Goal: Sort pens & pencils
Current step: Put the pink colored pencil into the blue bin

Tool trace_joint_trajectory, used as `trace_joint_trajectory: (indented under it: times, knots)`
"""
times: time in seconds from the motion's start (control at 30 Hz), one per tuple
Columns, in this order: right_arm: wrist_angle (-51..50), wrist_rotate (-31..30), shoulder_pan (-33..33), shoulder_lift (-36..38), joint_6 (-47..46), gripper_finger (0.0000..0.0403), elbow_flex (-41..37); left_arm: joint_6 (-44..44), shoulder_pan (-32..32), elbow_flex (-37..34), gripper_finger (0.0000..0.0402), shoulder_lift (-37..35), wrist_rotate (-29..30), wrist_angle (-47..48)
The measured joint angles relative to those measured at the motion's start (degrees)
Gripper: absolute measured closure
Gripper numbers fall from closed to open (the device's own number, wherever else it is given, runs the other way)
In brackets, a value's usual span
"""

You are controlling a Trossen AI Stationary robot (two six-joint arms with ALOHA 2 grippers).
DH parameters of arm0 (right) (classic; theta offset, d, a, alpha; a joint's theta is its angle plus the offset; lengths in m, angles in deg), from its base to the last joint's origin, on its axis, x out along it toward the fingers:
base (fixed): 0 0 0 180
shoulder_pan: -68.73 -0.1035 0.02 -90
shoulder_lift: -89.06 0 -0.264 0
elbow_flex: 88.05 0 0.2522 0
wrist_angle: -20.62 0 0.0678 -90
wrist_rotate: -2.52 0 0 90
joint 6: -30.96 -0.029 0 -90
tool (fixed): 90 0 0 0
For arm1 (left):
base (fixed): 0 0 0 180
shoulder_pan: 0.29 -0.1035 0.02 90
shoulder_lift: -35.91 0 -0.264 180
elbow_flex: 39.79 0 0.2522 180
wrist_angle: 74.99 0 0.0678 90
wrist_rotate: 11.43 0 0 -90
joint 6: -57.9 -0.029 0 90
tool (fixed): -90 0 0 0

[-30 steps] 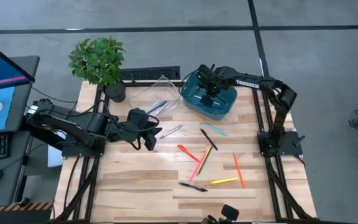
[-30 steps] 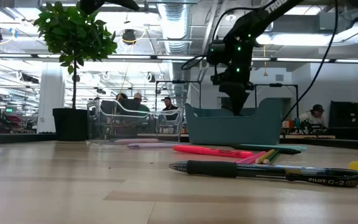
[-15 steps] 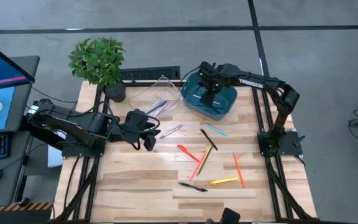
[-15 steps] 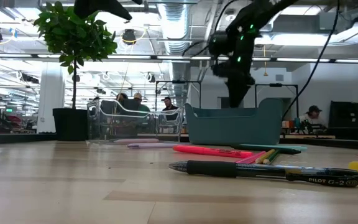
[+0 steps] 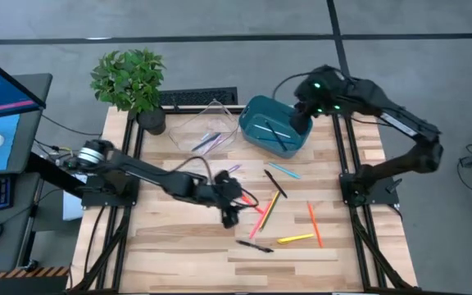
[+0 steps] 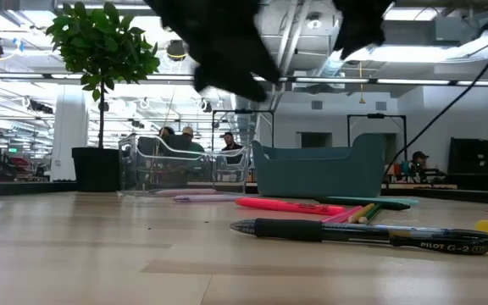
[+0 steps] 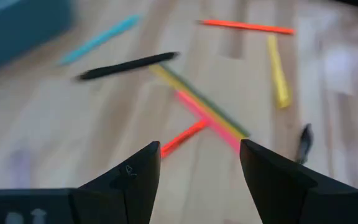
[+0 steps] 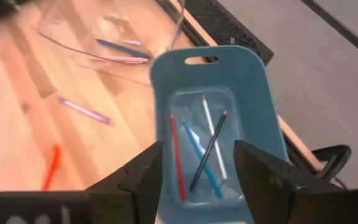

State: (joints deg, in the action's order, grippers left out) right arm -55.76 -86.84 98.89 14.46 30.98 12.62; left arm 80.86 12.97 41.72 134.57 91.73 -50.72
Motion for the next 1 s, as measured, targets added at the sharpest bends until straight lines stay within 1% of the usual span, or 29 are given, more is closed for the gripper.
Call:
trace_joint_trajectory:
  times: [0.03, 0.13, 0.23, 0.3, 0.43, 0.5, 0.6, 0.67, 0.73, 0.83, 0.93, 1.0]
  knots:
    - [-0.8, 0.0, -0.4, 1.1, -0.6, 0.0192, 0.0, 0.0, -0.8, 0.0, 0.019, 1.9, -2.8, -3.2]
    - [-3.2, -0.5, -2.2, 3.9, -2.7, 0.0196, -0.1, 2.3, -2.2, 0.0, 0.0191, 7.1, -8.1, -10.0]
    - [-5.1, -0.6, -3.8, 5.8, -4.4, 0.0198, -0.1, 4.3, -2.4, 0.3, 0.0191, 11.3, -10.9, -12.4]
    - [-6.3, -0.7, -4.8, 6.7, -5.5, 0.0199, -0.1, 5.9, -1.9, 1.8, 0.0191, 13.6, -11.7, -12.1]
    - [-7.1, -0.9, -6.6, 8.0, -7.2, 0.02, -0.1, 6.7, -0.2, 6.7, 0.0191, 17.5, -11.1, -7.2]
    - [-7.0, -1.0, -7.4, 8.4, -7.6, 0.02, -0.1, 6.9, 1.1, 10.5, 0.0191, 19.5, -8.6, -1.7]
    - [-7.1, -1.1, -8.6, 8.4, -7.7, 0.02, -0.1, 8.0, 2.7, 17.0, 0.0191, 22.5, -2.7, 6.8]
    - [-7.1, -1.1, -9.3, 8.4, -7.7, 0.02, -0.1, 8.9, 3.4, 21.1, 0.0191, 24.9, -0.3, 10.9]
    - [-7.1, -1.1, -10.1, 8.3, -7.7, 0.02, -0.1, 10.1, 3.9, 24.7, 0.0191, 27.5, 0.5, 13.4]
    - [-7.3, -1.1, -11.4, 8.2, -8.8, 0.02, -0.2, 14.3, 4.1, 28.7, 0.0191, 30.5, 1.0, 18.3]
    - [-7.3, -1.1, -13.2, 8.3, -10.2, 0.02, -0.2, 16.6, 4.1, 30.3, 0.0191, 32.0, -1.2, 20.9]
    - [-7.3, -1.1, -14.2, 8.3, -10.9, 0.02, -0.2, 18.0, 4.1, 30.5, 0.0191, 32.3, -1.5, 22.7]
